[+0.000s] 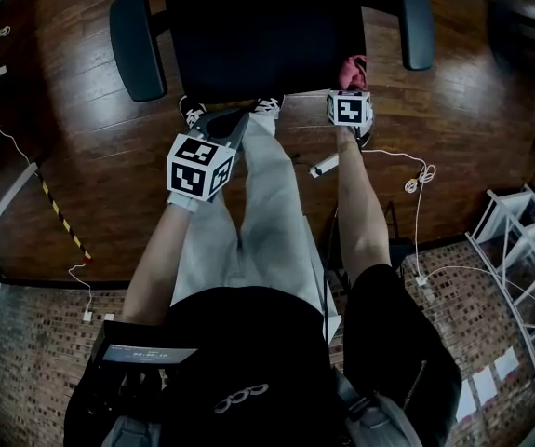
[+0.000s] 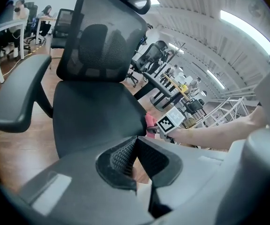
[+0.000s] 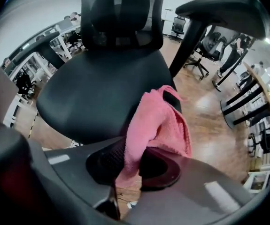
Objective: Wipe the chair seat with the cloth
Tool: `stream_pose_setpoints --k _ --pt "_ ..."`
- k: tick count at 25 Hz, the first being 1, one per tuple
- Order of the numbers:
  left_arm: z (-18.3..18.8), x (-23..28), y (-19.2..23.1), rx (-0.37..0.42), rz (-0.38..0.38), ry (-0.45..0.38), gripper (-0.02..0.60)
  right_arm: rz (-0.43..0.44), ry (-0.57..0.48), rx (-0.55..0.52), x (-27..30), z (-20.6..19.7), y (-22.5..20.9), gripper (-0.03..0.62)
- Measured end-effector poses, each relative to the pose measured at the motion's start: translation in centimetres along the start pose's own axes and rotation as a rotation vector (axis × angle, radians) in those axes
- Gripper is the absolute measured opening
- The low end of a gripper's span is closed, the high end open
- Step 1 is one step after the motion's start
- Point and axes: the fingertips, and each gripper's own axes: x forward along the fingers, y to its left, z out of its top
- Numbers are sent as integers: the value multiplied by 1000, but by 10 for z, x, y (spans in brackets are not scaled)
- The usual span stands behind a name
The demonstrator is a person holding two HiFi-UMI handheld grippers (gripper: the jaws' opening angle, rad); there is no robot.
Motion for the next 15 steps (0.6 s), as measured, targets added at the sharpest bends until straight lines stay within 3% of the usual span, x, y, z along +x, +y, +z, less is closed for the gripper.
stream_pose_setpoints --k 3,7,10,15 --pt "-7 -14 13 -11 8 -6 -6 46 0 8 3 0 42 67" --pt "-17 -31 31 -20 15 -16 -6 133 7 -68 12 4 114 67" --pt "-23 -45 44 -25 22 -25 -6 152 2 -118 9 16 162 67" --pt "-31 -67 64 -31 34 -41 -6 234 -18 -88 13 29 234 67"
